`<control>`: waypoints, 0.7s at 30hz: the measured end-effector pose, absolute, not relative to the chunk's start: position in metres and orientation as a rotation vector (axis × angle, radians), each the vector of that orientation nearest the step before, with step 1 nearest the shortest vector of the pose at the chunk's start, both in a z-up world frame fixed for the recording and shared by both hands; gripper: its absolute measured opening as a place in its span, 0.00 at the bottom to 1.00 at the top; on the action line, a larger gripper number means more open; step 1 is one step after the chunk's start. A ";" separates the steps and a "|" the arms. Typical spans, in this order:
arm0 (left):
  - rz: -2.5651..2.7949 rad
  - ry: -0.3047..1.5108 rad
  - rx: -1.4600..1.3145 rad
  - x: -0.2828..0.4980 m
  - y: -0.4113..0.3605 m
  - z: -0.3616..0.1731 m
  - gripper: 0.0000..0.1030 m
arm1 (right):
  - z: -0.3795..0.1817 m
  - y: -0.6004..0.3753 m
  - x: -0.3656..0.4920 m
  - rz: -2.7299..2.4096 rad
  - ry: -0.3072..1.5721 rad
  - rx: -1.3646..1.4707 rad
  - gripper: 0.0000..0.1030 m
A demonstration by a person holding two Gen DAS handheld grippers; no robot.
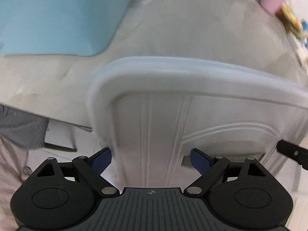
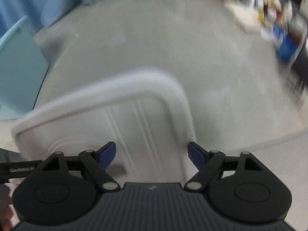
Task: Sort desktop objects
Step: 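Lift the white lid with both tools and tilt it toward the blue tub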
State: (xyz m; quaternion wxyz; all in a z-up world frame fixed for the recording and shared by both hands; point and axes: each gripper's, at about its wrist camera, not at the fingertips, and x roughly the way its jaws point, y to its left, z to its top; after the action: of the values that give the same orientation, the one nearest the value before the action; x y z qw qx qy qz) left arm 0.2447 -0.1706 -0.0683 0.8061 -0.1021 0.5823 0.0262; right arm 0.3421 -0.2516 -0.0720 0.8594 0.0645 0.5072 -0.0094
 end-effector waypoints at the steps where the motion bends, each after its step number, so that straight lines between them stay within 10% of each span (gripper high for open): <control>1: 0.066 1.225 -0.224 0.241 -0.170 -0.065 0.88 | -0.073 -0.248 0.346 -0.016 1.071 0.115 0.86; 6: 0.085 0.988 -0.046 0.231 -0.185 -0.038 0.89 | -0.100 -0.251 0.369 0.015 1.098 0.056 0.91; 21: 0.024 1.087 0.095 0.260 -0.208 -0.053 0.97 | -0.081 -0.261 0.370 0.030 1.079 0.074 0.92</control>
State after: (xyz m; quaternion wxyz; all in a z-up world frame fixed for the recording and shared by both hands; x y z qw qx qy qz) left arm 0.2596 -0.2079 -0.0532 0.8547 0.0452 0.5170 0.0114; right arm 0.3702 -0.2611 -0.0814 0.8571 0.0353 0.5137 0.0144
